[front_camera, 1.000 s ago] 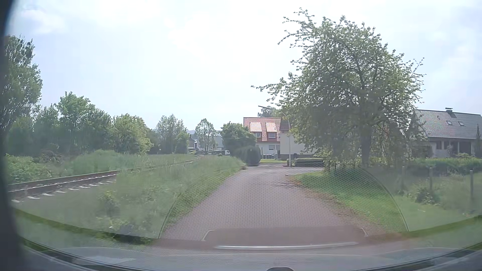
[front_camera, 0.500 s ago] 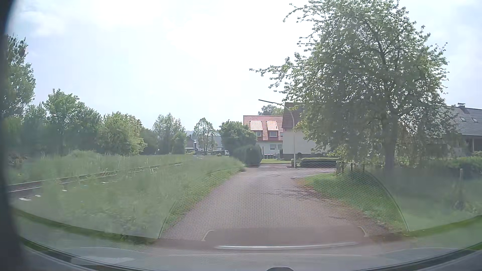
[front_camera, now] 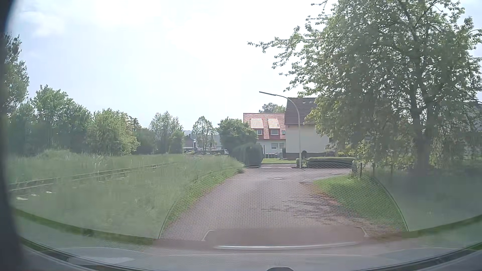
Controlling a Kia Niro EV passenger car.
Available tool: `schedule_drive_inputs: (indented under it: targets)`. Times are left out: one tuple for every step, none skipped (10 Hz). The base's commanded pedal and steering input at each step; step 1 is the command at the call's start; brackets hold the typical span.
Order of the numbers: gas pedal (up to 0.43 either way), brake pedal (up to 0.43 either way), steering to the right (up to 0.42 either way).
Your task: Follow the waypoints while adhering to traffic rules and regulations
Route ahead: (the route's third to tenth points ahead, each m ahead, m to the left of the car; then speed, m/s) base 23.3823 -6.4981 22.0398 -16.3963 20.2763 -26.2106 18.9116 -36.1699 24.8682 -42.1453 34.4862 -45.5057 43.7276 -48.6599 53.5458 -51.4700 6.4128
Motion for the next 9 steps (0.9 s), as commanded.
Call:
schedule_drive_inputs:
  targets:
    - [0.000,0.000,-0.003]
    - [0.000,0.000,-0.003]
    - [0.000,0.000,-0.003]
    - [0.000,0.000,-0.003]
    - [0.000,0.000,-0.003]
    - [0.000,0.000,-0.002]
    - [0.000,0.000,0.000]
    - [0.000,0.000,0.002]
    - [0.000,0.000,0.002]
